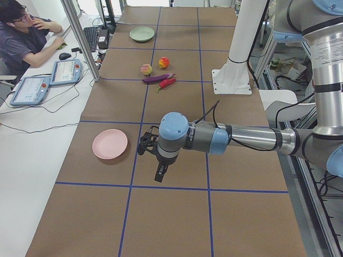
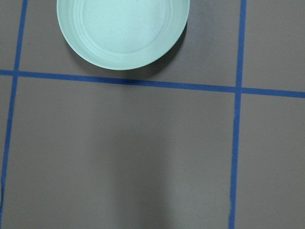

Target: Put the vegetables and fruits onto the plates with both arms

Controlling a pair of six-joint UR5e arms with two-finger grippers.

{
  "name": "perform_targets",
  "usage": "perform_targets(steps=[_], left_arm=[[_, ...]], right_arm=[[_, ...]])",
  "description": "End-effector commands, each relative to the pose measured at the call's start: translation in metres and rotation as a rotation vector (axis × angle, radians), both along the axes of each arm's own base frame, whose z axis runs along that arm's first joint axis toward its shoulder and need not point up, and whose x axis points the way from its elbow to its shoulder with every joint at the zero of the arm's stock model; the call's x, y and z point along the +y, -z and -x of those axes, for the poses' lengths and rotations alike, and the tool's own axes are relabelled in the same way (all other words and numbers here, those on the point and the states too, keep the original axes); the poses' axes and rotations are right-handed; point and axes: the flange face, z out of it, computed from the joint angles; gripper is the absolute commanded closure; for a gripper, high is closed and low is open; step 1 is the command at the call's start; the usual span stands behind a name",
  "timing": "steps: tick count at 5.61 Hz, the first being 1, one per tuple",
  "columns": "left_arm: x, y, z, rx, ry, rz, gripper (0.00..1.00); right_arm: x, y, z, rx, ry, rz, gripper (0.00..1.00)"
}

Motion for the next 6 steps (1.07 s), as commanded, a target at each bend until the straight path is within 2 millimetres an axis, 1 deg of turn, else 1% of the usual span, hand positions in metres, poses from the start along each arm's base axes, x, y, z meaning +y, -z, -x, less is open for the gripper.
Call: perform_targets(steps=[1,2,3,4,5,6], left_arm=[[-0.021,0.017,-0.001,0.001,0.000,-0.039,0.00],[-0.027,0.010,-0.001,0.004,-0.002,-0.029,0.00],[-0.027,0.009,-0.001,0.004,-0.003,-0.030,0.00],[-0.027,0.008,-0.001,0.004,-0.003,-0.029,0.00],[-0.027,0.004,-0.001,0.004,-0.003,-0.024,0.00],[-0.027,0.002,-0.001,0.004,-0.003,-0.021,0.00]], right_arm=[[-0.034,0.067,0.050,-0.080,-0.050,0.055,0.00],[-0.042,0.106,0.089,-0.109,-0.071,0.101,0.00],[-0.051,0.151,0.139,-0.130,-0.093,0.149,0.00],[-0.051,0.189,0.196,-0.129,-0.093,0.159,0.00],[-0.044,0.219,0.252,-0.111,-0.112,0.156,0.00],[-0.039,0.246,0.298,-0.110,-0.103,0.147,0.00]])
